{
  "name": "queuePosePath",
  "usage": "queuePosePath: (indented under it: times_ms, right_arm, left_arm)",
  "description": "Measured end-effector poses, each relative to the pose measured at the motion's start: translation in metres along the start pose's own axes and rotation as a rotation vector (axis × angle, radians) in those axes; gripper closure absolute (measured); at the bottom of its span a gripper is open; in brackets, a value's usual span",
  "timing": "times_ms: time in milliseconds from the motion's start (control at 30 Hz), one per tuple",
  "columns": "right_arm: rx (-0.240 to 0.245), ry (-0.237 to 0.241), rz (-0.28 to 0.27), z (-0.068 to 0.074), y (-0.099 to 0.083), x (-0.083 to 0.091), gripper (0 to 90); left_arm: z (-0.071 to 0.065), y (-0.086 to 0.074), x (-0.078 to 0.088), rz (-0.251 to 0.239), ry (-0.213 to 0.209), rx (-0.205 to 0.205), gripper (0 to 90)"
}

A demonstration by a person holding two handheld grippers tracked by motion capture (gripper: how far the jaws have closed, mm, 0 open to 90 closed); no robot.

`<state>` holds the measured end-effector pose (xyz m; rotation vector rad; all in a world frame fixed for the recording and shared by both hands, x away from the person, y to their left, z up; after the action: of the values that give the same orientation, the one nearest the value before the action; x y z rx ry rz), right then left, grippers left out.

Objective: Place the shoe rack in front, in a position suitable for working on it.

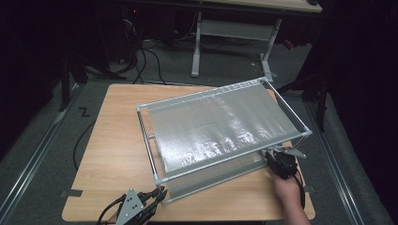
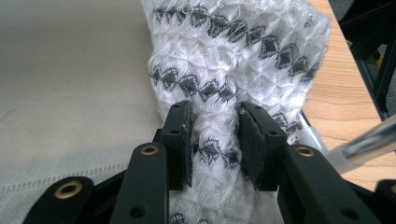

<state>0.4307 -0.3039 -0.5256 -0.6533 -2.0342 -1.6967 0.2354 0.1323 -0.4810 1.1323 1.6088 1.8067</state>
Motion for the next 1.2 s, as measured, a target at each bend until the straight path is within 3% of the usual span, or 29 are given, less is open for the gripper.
queuePosePath:
  times_ms: [233, 267, 367, 400, 600, 733, 833, 967, 1200]
  right_arm:
    - [0.016, 0.051, -0.002, 0.014, -0.003, 0.006, 64.8]
    - [0.045, 0.063, -0.016, 0.017, -0.003, 0.007, 64.6]
    - [0.053, 0.094, -0.006, 0.032, -0.005, 0.013, 64.2]
    - [0.076, 0.106, -0.015, 0.036, -0.005, 0.014, 64.0]
    - [0.125, 0.191, -0.007, 0.078, -0.008, 0.029, 61.7]
    - [0.176, 0.273, -0.020, 0.107, -0.009, 0.040, 60.3]
    - [0.196, 0.301, -0.016, 0.130, -0.012, 0.049, 60.2]
    - [0.270, 0.389, -0.039, 0.166, -0.017, 0.066, 56.8]
    - [0.370, 0.475, -0.077, 0.215, -0.023, 0.091, 58.7]
  left_arm:
    - [0.000, 0.000, 0.000, -0.001, -0.004, -0.003, 80.5]
    - [0.001, 0.000, 0.000, 0.001, -0.005, -0.006, 80.4]
    - [0.001, 0.000, 0.000, 0.003, -0.008, -0.009, 80.4]
    - [0.001, 0.000, 0.000, 0.003, -0.008, -0.009, 80.4]
    - [0.001, 0.000, 0.000, 0.004, -0.009, -0.014, 80.4]
    - [0.001, 0.000, 0.000, 0.008, -0.009, -0.018, 80.3]
    - [0.001, 0.000, 0.000, 0.007, -0.010, -0.015, 80.3]
    - [0.001, 0.000, 0.000, 0.008, -0.006, -0.018, 80.2]
    - [0.000, 0.000, -0.001, 0.006, -0.003, -0.013, 80.2]
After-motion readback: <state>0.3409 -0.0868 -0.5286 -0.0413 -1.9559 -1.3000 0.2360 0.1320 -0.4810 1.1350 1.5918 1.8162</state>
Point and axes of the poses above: each handheld gripper's, and its own axes: x roughly backward along the jaws, y roughly out of its top, z roughly to its left, the point moved 4 cm from there along -x, roughly forward along the jaws, and after that the axes turned 13 degrees about -y, right-handed, at the moved point
